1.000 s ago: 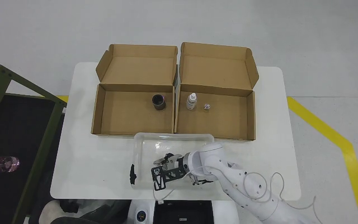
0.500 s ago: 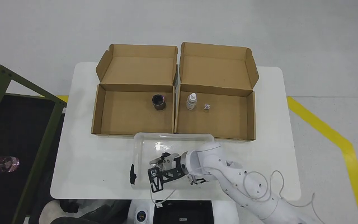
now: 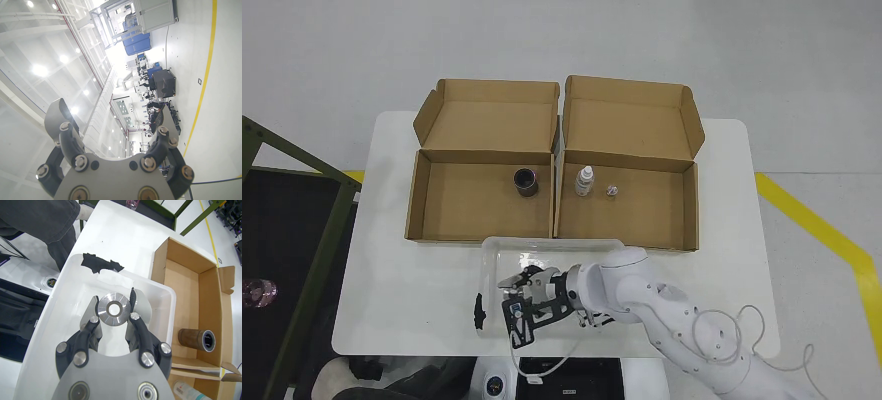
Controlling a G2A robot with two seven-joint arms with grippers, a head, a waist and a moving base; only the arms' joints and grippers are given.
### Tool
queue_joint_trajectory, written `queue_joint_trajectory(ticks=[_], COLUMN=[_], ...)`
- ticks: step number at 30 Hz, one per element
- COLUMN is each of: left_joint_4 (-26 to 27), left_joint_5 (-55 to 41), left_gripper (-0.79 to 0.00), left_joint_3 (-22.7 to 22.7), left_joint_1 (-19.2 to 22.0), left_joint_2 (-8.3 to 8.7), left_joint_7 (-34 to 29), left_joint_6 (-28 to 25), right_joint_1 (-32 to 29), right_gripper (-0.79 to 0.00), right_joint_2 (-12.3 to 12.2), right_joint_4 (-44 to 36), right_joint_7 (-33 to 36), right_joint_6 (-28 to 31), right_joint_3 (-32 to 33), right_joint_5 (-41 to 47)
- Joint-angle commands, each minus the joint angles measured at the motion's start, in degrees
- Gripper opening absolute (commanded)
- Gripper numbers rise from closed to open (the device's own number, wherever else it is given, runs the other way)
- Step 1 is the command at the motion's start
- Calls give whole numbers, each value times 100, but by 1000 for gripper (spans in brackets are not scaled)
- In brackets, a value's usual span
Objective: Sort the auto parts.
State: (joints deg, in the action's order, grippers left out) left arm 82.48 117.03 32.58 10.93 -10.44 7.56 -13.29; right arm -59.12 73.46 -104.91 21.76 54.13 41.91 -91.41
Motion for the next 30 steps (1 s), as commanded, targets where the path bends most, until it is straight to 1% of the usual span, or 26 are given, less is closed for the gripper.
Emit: queue_joint_trajectory(ticks=[1, 9, 18, 24, 27, 30], left_joint_4=[0, 0, 0, 0, 0, 0], left_joint_5=[0, 0, 0, 0, 0, 0], left_gripper=[0, 0, 0, 0, 0, 0], left_joint_3=[0, 0, 0, 0, 0, 0], left_joint_1=[0, 0, 0, 0, 0, 0], left_joint_2=[0, 0, 0, 0, 0, 0], left_joint_7=[0, 0, 0, 0, 0, 0], left_joint_6=[0, 0, 0, 0, 0, 0], right_joint_1=[-1, 30, 21, 45, 76, 109], right_gripper=[-785, -785, -785, -785, -785, -785], right_joint_2=[-12, -58, -120, -145, -140, -125], right_joint_4=[-89, -397, -619, -764, -727, -630], right_joint_7=[-71, -319, -856, -1006, -1075, -1053], right_joint_6=[-12, -117, -277, -343, -437, -535], right_joint_3=[41, 239, 622, 804, 878, 947], right_joint_5=[-3, -76, 59, 205, 416, 813])
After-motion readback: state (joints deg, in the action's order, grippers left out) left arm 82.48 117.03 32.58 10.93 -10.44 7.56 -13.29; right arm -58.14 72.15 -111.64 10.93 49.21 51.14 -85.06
